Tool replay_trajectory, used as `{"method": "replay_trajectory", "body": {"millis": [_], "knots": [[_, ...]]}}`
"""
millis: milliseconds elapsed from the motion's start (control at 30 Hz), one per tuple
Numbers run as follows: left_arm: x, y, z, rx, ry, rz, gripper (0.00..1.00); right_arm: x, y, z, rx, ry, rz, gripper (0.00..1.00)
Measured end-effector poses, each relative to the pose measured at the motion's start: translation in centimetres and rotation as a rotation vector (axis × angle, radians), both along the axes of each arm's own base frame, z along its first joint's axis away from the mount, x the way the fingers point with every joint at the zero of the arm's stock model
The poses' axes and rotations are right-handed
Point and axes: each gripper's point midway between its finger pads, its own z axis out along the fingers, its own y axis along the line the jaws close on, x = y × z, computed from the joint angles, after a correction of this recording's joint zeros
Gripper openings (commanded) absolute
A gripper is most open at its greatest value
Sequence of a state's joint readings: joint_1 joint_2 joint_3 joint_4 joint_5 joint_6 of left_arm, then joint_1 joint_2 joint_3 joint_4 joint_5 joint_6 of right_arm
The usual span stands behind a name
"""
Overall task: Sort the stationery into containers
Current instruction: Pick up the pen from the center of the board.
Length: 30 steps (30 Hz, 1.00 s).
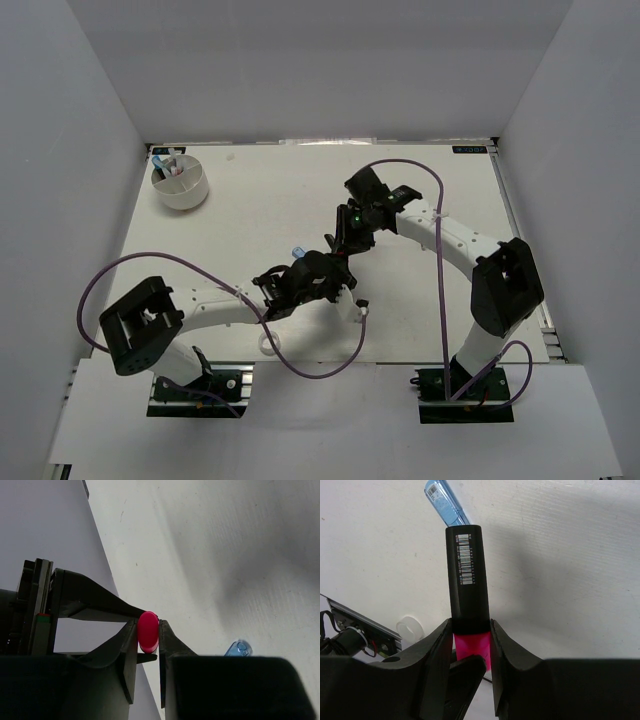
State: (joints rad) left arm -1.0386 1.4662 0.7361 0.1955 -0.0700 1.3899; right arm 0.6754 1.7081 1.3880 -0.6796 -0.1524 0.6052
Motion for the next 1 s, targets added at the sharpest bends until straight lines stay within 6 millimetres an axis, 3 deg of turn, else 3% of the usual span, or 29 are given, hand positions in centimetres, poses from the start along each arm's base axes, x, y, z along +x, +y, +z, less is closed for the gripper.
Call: {"method": "replay_trajectory", "body": {"millis": [33,100,133,233,333,400,500,667,733,867,933,1000], "knots": [[0.0,0.0,0.0,-0.001,0.000,0.001,0.07,0.0,0.0,0.0,0.001,-0.002,0.005,0.22],[0.0,0.1,0.1,-0.001,0.002,0.002,0.01,0.0,0.1,0.0,0.005,-0.003,0.013,0.30],[-0.1,0.1,0.1,-0.003,0.007,0.004,0.00,0.0,0.1,0.1,0.008,-0.004,0.018,0.40],[-0.7,0.6,0.4,-0.013,0.047,0.015,0.00,0.1,0.2,0.2,0.013,-0.018,0.038,0.55],[-1.7,1.3,1.6,-0.043,0.087,0.018,0.00,0.5,0.0,0.8,0.010,-0.059,0.065,0.58],[-3.0,1.6,2.8,-0.075,0.121,-0.001,0.00,2.1,-0.5,1.8,-0.013,-0.149,0.080,0.63],[-5.2,1.7,4.7,-0.136,0.190,-0.029,0.00,5.8,-2.7,3.9,-0.068,-0.344,0.074,0.67],[-6.8,0.9,8.1,-0.320,0.424,0.039,0.00,11.3,-9.5,9.1,-0.126,-0.630,0.015,0.68],[-6.5,0.8,9.7,-0.447,0.556,0.131,0.00,13.1,-12.0,10.9,-0.144,-0.684,-0.024,0.66],[-4.4,1.5,12.1,-0.681,0.772,0.346,0.00,17.1,-15.2,13.7,-0.145,-0.718,-0.079,0.66],[-1.8,2.2,13.3,-0.799,0.843,0.477,0.00,19.0,-16.5,14.5,-0.142,-0.722,-0.102,0.66],[2.0,3.5,14.8,-0.927,0.881,0.625,0.00,20.1,-17.8,14.6,-0.142,-0.713,-0.120,0.66]]}}
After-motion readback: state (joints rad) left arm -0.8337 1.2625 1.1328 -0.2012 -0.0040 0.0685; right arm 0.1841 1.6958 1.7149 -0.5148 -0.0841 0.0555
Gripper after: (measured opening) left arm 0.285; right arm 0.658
